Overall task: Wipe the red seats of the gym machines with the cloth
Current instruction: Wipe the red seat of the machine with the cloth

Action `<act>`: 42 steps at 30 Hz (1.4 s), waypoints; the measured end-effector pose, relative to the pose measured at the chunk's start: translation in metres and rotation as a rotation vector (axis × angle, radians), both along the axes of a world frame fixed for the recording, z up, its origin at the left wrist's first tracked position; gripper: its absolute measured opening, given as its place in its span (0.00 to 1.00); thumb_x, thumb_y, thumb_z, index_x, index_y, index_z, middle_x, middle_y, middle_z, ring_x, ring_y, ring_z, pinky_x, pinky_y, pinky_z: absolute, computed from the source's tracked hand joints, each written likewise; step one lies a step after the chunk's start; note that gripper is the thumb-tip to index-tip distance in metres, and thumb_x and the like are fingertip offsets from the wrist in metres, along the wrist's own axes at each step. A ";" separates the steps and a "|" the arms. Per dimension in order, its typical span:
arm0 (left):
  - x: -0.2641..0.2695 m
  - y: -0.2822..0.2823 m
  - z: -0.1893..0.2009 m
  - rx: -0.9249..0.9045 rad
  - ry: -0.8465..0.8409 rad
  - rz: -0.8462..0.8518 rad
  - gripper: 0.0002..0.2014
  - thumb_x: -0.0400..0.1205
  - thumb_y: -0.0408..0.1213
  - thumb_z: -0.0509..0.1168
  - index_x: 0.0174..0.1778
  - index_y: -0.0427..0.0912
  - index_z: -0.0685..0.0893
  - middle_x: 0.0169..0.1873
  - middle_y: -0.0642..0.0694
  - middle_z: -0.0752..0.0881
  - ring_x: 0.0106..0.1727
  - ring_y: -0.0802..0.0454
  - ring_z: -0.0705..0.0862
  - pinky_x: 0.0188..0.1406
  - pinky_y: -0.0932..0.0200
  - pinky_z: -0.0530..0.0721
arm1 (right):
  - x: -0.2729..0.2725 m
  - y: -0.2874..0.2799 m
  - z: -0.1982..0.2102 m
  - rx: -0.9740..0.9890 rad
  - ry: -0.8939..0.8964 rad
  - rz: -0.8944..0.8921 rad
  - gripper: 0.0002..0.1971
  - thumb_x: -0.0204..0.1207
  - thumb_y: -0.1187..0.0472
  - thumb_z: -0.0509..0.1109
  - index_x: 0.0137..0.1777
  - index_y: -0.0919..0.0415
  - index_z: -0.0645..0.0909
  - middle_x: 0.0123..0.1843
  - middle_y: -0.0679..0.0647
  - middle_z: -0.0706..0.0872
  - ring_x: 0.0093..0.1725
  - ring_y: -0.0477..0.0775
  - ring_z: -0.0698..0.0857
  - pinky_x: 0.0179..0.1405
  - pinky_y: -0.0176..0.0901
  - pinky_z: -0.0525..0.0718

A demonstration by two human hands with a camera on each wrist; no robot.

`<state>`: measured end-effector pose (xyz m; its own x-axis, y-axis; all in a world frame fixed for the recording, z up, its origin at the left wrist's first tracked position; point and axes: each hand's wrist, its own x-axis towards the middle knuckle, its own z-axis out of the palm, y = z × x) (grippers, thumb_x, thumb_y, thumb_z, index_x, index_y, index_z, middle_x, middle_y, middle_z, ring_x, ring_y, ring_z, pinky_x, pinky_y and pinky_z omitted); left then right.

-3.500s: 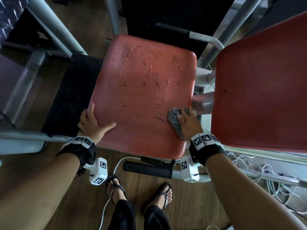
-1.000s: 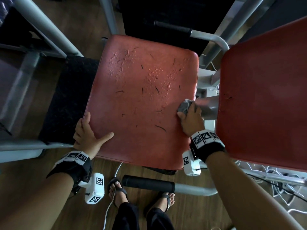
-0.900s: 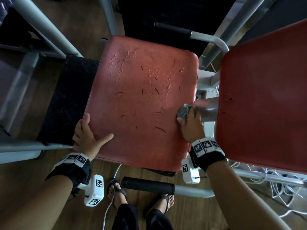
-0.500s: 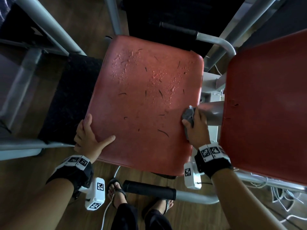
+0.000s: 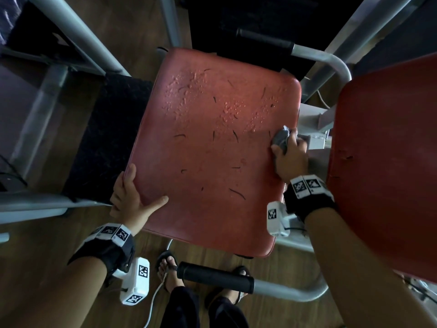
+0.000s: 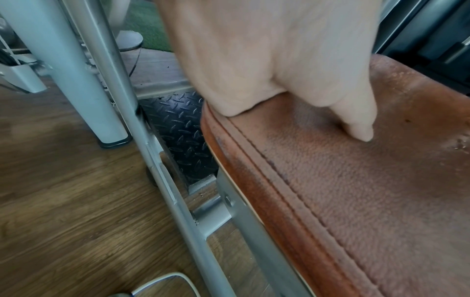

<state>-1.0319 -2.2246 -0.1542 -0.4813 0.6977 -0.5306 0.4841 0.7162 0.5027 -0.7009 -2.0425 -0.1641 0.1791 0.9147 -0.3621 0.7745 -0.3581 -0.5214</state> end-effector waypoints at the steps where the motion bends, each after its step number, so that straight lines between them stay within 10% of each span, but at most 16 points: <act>1: -0.001 0.001 0.000 -0.001 -0.001 0.003 0.62 0.53 0.70 0.72 0.80 0.72 0.41 0.84 0.51 0.45 0.82 0.39 0.51 0.77 0.29 0.55 | 0.001 -0.004 -0.001 0.010 -0.001 0.011 0.35 0.82 0.52 0.65 0.85 0.54 0.52 0.79 0.64 0.62 0.74 0.69 0.70 0.73 0.51 0.68; 18: -0.004 -0.002 -0.005 0.028 0.015 0.003 0.63 0.54 0.70 0.75 0.79 0.75 0.39 0.84 0.52 0.48 0.83 0.41 0.52 0.78 0.32 0.57 | 0.007 0.002 -0.011 0.007 -0.044 0.081 0.37 0.81 0.52 0.67 0.85 0.55 0.53 0.80 0.64 0.62 0.74 0.71 0.69 0.75 0.55 0.70; 31: -0.006 -0.005 -0.012 0.063 -0.013 0.002 0.62 0.53 0.73 0.70 0.79 0.74 0.40 0.83 0.53 0.47 0.83 0.44 0.51 0.80 0.33 0.54 | -0.002 0.169 0.011 -0.096 -0.177 0.125 0.39 0.72 0.31 0.53 0.83 0.42 0.55 0.81 0.59 0.62 0.77 0.74 0.64 0.77 0.60 0.64; 42: -0.004 -0.004 -0.013 0.085 -0.037 0.033 0.60 0.52 0.72 0.71 0.77 0.80 0.41 0.83 0.55 0.47 0.82 0.46 0.50 0.79 0.32 0.55 | -0.003 0.163 0.005 0.004 -0.239 0.199 0.29 0.84 0.43 0.54 0.84 0.46 0.55 0.82 0.61 0.60 0.77 0.74 0.63 0.76 0.58 0.61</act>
